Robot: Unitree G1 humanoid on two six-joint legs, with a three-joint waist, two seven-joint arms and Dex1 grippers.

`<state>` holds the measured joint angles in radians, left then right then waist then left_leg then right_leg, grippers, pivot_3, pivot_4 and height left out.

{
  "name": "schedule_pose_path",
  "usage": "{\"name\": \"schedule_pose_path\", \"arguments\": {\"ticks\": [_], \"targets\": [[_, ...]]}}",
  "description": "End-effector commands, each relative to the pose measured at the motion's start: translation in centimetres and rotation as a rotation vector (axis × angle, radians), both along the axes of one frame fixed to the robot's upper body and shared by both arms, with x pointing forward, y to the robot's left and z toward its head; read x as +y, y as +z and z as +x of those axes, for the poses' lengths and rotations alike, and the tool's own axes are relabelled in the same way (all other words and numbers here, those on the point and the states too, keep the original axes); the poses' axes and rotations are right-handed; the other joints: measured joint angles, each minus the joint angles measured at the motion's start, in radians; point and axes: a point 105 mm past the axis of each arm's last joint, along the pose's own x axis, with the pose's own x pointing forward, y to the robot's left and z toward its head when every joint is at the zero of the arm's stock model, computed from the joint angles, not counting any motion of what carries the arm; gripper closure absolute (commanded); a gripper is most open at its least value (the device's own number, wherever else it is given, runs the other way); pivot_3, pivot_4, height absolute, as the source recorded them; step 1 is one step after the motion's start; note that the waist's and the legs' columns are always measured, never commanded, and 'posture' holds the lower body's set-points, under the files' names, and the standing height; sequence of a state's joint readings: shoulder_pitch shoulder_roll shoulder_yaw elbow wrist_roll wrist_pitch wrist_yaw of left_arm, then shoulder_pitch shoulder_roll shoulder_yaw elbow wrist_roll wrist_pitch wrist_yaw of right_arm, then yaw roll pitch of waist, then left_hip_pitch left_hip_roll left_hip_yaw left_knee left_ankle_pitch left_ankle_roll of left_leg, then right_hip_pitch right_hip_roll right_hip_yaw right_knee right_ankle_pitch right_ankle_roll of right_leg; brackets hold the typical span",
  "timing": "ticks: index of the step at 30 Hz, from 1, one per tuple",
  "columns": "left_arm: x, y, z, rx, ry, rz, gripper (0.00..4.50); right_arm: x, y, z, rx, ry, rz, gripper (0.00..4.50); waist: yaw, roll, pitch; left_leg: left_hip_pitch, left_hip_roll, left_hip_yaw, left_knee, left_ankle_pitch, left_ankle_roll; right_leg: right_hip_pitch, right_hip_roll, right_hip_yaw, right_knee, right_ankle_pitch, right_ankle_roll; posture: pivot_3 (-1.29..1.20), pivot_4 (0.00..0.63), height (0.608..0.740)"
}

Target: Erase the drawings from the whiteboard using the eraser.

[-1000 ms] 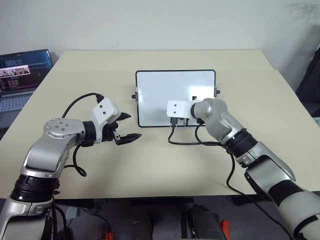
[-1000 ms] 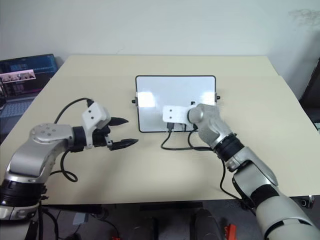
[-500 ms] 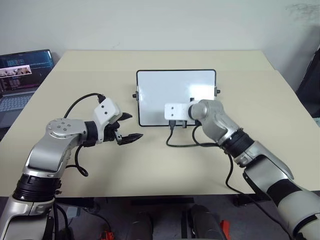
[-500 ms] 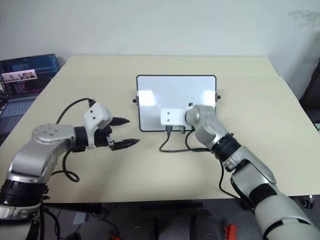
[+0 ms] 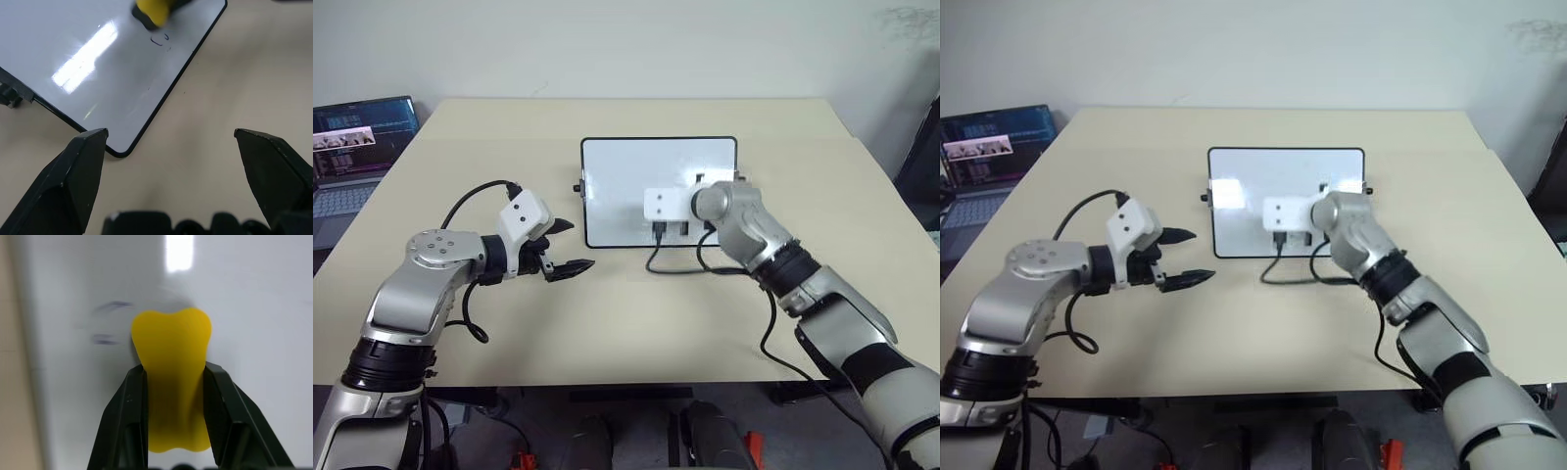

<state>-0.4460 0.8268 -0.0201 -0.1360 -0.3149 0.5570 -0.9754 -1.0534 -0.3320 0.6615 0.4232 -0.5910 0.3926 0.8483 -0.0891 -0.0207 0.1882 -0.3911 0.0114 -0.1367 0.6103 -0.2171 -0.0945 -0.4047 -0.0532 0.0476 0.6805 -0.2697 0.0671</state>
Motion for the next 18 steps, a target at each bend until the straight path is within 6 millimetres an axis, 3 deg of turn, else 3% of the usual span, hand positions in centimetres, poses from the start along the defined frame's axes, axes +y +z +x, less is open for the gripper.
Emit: {"name": "schedule_pose_path", "arguments": {"ticks": [1, 4, 9, 14, 18], "targets": [[-0.3, 1.1, -0.1, -0.043, -0.023, -0.001, 0.0, 0.0, -1.9, -1.3, 0.05, 0.047, -0.083, 3.36, 0.0, 0.0, 0.0, 0.0, 0.0, 0.0, 0.0, 0.0, 0.0, 0.0, 0.0, 0.0, 0.0, 0.0, 0.0, 0.0, 0.15, 0.74], [-0.3, 1.1, -0.1, -0.044, -0.021, -0.001, 0.0, -0.4, -2.0, -1.1, 0.04, 0.035, -0.096, 3.36, 0.001, 0.0, 0.0, 0.0, 0.0, 0.0, 0.0, 0.0, 0.0, 0.0, 0.0, 0.0, 0.0, 0.0, 0.0, 0.0, 0.15, 0.74], [-0.3, 1.1, -0.1, -0.044, -0.021, -0.002, 0.0, -1.4, -0.3, 0.5, -0.019, -0.032, -0.076, 3.36, 0.003, 0.0, 0.0, 0.0, 0.0, 0.0, 0.0, 0.0, 0.0, 0.0, 0.0, 0.0, 0.0, 0.0, 0.0, 0.0, 0.15, 0.74], [-0.4, 1.1, 0.0, -0.046, -0.024, -0.003, 0.0, -2.4, 3.9, 3.0, -0.173, -0.128, 0.008, 3.36, 0.003, 0.0, 0.0, 0.0, 0.0, 0.0, 0.001, 0.003, -0.001, 0.0, 0.0, 0.0, 0.0, 0.001, 0.001, 0.0, 0.15, 0.74], [-0.4, 1.2, 0.0, -0.047, -0.026, -0.002, 0.0, -2.8, 5.7, 4.0, -0.24, -0.156, 0.037, 3.36, 0.002, 0.0, 0.0, 0.0, 0.0, 0.0, 0.0, 0.003, -0.002, 0.0, 0.0, 0.0, 0.0, 0.002, 0.0, 0.0, 0.15, 0.74]]}}
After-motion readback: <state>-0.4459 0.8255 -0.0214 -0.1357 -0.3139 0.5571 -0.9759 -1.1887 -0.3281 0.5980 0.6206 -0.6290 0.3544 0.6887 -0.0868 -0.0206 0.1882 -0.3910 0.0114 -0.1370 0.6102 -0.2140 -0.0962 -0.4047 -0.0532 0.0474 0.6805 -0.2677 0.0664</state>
